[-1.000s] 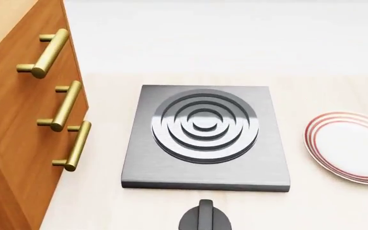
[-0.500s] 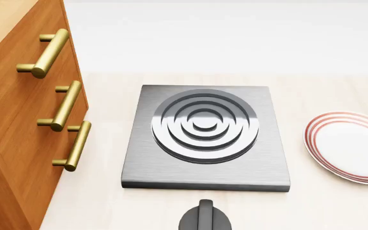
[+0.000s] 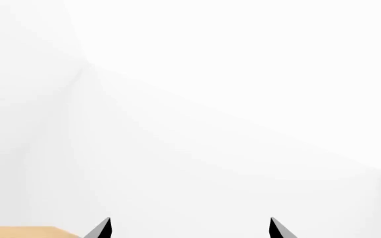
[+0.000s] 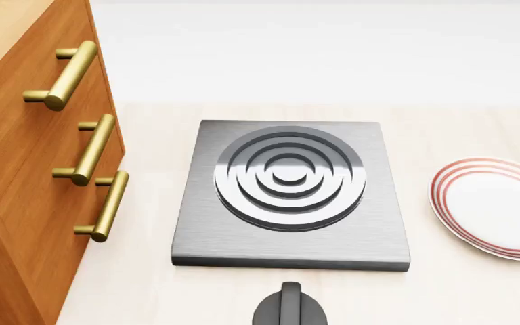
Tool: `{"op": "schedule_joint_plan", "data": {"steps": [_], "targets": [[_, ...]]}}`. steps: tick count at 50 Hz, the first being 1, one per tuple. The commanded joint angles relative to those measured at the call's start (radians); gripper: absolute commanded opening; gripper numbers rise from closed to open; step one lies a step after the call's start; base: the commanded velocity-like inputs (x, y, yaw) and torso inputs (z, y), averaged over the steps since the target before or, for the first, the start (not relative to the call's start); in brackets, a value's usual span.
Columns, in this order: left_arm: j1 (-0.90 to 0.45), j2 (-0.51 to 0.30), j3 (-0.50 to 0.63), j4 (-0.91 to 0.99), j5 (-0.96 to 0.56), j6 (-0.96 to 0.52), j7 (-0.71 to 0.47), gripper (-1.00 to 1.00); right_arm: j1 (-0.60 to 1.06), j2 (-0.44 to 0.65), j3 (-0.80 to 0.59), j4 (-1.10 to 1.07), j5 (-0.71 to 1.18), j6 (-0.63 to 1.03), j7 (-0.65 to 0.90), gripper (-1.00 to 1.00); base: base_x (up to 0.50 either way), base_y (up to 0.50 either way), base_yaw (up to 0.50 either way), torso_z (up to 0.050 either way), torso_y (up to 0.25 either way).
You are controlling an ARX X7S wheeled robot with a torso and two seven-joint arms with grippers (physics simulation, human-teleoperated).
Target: Put the bowl on the stove.
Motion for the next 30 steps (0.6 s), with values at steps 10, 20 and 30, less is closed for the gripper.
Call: {"op": "schedule_joint_plan", "data": {"steps": [10,20,30], "targets": [[0.002,0.011,-0.004,-0.011,0.047,0.009,0.006,1.00,0.050,-0.034,-0.192,0.021,-0.110,-0.076,0.020,1.00,0.00,0.00,0.00,0.000,0.000],[0.003,0.008,-0.001,-0.015,0.050,0.014,0.005,1.00,0.110,-0.008,-0.305,0.065,-0.136,-0.091,0.067,1.00,0.00,0.00,0.00,0.000,0.000],[0.006,0.008,0.005,-0.015,0.050,0.018,0.004,1.00,0.180,0.011,-0.390,0.106,-0.152,-0.101,0.121,1.00,0.00,0.00,0.00,0.000,0.000]]}}
